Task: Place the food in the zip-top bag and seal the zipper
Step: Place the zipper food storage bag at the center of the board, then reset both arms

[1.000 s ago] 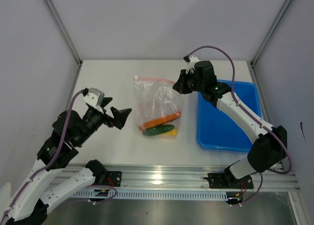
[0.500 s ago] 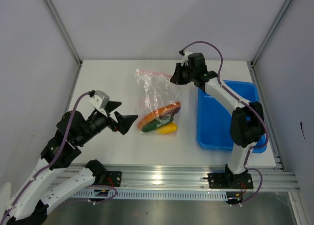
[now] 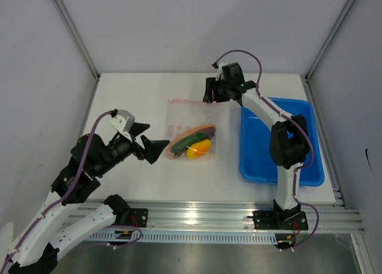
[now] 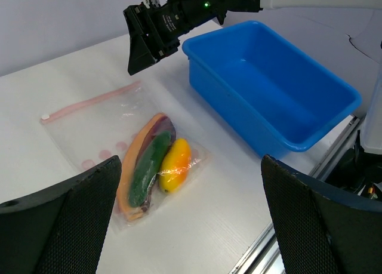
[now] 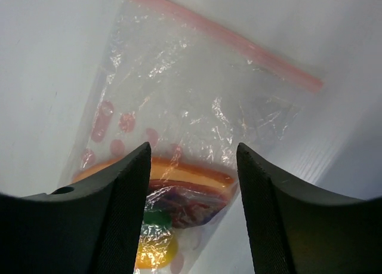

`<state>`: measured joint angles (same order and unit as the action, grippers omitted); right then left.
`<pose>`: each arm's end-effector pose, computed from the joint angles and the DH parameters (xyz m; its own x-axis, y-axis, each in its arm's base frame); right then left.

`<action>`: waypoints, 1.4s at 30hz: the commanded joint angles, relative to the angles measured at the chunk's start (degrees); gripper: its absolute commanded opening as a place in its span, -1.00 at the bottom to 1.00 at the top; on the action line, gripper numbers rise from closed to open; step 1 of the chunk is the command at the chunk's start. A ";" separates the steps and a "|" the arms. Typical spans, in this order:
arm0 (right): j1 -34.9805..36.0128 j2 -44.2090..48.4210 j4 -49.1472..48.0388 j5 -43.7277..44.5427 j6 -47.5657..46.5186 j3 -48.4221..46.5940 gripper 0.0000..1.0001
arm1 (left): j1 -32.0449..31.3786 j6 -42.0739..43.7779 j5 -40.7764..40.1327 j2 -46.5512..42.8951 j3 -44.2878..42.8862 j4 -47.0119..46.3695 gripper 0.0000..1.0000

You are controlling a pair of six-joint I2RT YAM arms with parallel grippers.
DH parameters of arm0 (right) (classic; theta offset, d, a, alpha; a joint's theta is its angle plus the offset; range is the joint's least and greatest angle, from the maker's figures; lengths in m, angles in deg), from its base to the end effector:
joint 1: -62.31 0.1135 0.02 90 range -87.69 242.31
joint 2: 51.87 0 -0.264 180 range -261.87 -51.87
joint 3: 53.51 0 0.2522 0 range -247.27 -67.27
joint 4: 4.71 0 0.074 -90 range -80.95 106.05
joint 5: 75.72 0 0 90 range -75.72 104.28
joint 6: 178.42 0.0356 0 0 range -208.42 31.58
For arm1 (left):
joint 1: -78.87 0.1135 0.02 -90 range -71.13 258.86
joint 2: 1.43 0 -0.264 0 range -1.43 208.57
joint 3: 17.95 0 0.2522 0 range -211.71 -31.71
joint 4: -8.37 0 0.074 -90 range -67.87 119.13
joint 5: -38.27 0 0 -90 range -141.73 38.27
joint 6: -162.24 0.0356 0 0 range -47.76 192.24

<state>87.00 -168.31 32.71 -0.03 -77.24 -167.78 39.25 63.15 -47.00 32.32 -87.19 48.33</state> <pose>0.4262 0.2056 0.2712 -0.6801 -0.1059 -0.7255 -0.4546 0.8372 0.3039 0.0867 -0.0756 0.3981 -0.1697 -0.0639 -0.9834 0.6806 0.7141 -0.1639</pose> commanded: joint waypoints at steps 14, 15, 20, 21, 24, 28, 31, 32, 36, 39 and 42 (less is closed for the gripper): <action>7.04 26.58 6.49 22.38 2.34 16.19 0.99 | 0.24 -6.56 1.16 0.43 3.45 -2.99 0.99; 7.22 28.62 6.57 22.74 2.79 17.96 0.99 | 0.24 -7.17 0.81 0.61 3.54 -2.99 0.99; 7.74 39.52 9.03 27.39 4.64 26.75 0.99 | 0.33 -10.34 -0.69 2.10 4.77 -2.29 0.99; 7.83 43.54 9.64 28.18 4.81 29.81 0.99 | 0.24 -10.86 -1.04 2.71 4.77 -1.68 0.99; 7.75 51.89 11.05 30.74 6.56 35.62 0.99 | 0.33 -12.45 -0.17 3.42 5.56 -1.94 0.99; 7.75 61.23 15.00 33.11 9.47 40.30 0.99 | 0.24 -14.65 1.77 3.60 7.31 -4.21 0.99; 7.83 67.56 17.29 33.73 12.36 43.72 0.99 | 0.24 -15.96 2.73 3.77 8.72 -5.97 0.99; 7.83 68.79 18.08 34.25 13.07 44.51 0.99 | 0.33 -16.32 3.00 3.95 8.99 -6.33 0.99; 8.27 72.58 21.51 35.22 16.24 47.95 0.99 | 0.33 -17.98 4.14 4.74 10.83 -7.12 0.99; 10.90 74.43 22.22 36.80 17.65 47.25 0.99 | 0.24 -19.13 5.72 4.91 12.24 -8.53 0.99; 11.26 76.53 20.39 35.06 18.09 46.98 0.99 | 0.24 -20.27 7.74 4.39 13.65 -10.71 0.99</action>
